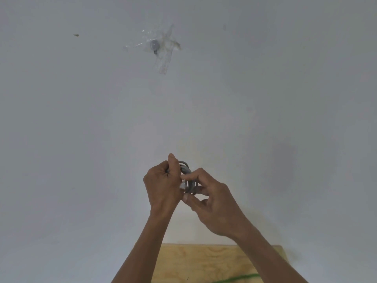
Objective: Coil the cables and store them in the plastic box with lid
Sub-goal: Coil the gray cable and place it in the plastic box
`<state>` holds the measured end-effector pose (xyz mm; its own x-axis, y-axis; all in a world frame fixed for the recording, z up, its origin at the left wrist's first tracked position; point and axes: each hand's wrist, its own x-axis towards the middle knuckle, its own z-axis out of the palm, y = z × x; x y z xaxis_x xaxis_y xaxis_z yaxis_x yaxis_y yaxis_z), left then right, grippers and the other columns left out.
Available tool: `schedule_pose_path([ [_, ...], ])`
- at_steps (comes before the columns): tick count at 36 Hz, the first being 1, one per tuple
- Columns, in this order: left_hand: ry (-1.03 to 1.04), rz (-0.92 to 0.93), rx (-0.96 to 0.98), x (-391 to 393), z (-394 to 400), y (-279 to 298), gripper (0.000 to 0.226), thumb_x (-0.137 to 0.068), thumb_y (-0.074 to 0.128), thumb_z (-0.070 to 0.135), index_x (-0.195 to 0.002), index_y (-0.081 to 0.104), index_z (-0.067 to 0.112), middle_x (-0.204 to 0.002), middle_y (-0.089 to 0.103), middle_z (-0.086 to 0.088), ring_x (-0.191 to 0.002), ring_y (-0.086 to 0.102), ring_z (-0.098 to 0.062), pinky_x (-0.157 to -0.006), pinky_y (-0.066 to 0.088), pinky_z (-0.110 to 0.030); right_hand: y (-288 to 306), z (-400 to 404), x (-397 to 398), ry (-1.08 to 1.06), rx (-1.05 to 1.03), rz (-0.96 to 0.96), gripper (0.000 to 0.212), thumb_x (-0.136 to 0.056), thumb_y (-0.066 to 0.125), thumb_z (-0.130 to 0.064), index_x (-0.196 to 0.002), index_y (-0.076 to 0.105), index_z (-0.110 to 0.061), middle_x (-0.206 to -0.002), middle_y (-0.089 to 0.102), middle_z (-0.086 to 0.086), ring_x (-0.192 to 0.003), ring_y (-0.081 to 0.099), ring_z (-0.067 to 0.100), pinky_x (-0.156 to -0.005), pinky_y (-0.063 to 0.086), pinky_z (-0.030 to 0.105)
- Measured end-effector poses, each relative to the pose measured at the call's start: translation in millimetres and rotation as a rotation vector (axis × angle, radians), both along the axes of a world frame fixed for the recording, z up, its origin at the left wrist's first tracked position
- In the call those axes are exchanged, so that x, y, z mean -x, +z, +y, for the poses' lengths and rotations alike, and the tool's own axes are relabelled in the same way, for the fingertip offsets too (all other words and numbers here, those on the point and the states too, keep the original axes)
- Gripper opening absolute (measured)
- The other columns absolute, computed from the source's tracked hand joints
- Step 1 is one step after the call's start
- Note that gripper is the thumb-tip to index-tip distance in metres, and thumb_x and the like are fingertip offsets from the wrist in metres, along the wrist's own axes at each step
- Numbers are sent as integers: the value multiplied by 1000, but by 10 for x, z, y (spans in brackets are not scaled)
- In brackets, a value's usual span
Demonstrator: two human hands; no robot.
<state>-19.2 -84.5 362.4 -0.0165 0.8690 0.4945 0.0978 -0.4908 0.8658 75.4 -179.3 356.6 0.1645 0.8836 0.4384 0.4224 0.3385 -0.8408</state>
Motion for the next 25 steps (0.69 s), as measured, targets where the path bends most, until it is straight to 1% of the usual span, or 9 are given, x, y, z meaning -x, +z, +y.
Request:
schedule_pose_path([
  [3, 52, 43, -24, 12, 16, 5, 60, -101, 48, 34, -56, 47, -6, -45, 38, -11, -44, 32, -17, -48, 32, -26, -37, 12, 30, -74, -80, -23, 11, -88, 74, -19, -96, 68, -24, -117, 65, -19, -105, 67, 6, -71, 53, 17],
  [5, 61, 56, -19, 21, 28, -12, 61, -101, 48, 34, -55, 49, -5, -44, 40, -11, -43, 33, -15, -49, 33, -25, -48, 27, 28, -127, -101, -104, 9, -86, 75, -24, -93, 70, -27, -129, 54, -17, -112, 61, 7, -63, 52, 19],
  [8, 43, 61, 17, 53, 49, -78, 61, -102, 46, 35, -53, 58, 1, -46, 58, -4, -44, 48, -21, -52, 44, -30, -4, 13, 11, -169, -114, -148, 6, -87, 73, -31, -92, 69, -32, -125, 48, -18, -117, 55, 10, -71, 55, 26],
  [10, 57, 82, 3, 71, 60, -138, 62, -103, 46, 34, -47, 52, 9, -44, 58, 1, -46, 52, -24, -51, 45, -34, 58, -5, 12, -145, -152, -126, 7, -89, 72, -29, -91, 67, -34, -115, 56, -17, -110, 60, 13, -75, 55, 26],
  [12, 79, 143, -37, 78, 53, -166, 62, -103, 47, 32, -43, 36, 19, -37, 44, 6, -41, 39, -19, -50, 35, -31, 146, -3, 16, -71, -165, -22, 13, -90, 71, -20, -88, 65, -32, -100, 68, -12, -98, 67, 14, -76, 54, 29],
  [14, 100, 217, -74, 79, 58, -191, 60, -102, 46, 35, -46, 33, 17, -37, 36, 3, -41, 33, -18, -49, 31, -31, 239, 30, -15, -18, -173, 175, 15, -90, 70, -10, -86, 66, -24, -87, 71, -8, -83, 69, 13, -72, 53, 33],
  [18, 66, 224, -120, 56, 45, -224, 63, -97, 39, 48, -52, 45, 5, -45, 54, -8, -45, 49, -28, -49, 42, -40, 328, 155, -202, -126, -158, 436, 4, -92, 68, -14, -90, 70, -11, -73, 71, 1, -69, 67, 15, -68, 55, 26],
  [22, 15, 169, -135, -16, -62, -227, 58, -102, 45, 34, -46, 46, 18, -47, 62, 0, -46, 55, -20, -49, 41, -26, 160, 340, -259, -210, -7, 747, 12, -88, 73, -18, -87, 72, -5, -69, 70, 4, -63, 64, 14, -63, 53, 25],
  [25, 2, 156, -106, -72, -106, -249, 59, -103, 46, 30, -45, 41, 22, -47, 61, -2, -42, 47, -15, -48, 37, -25, -5, 389, -210, -300, 109, 755, 18, -87, 75, -21, -88, 73, -3, -71, 73, 8, -66, 69, 21, -63, 55, 28],
])
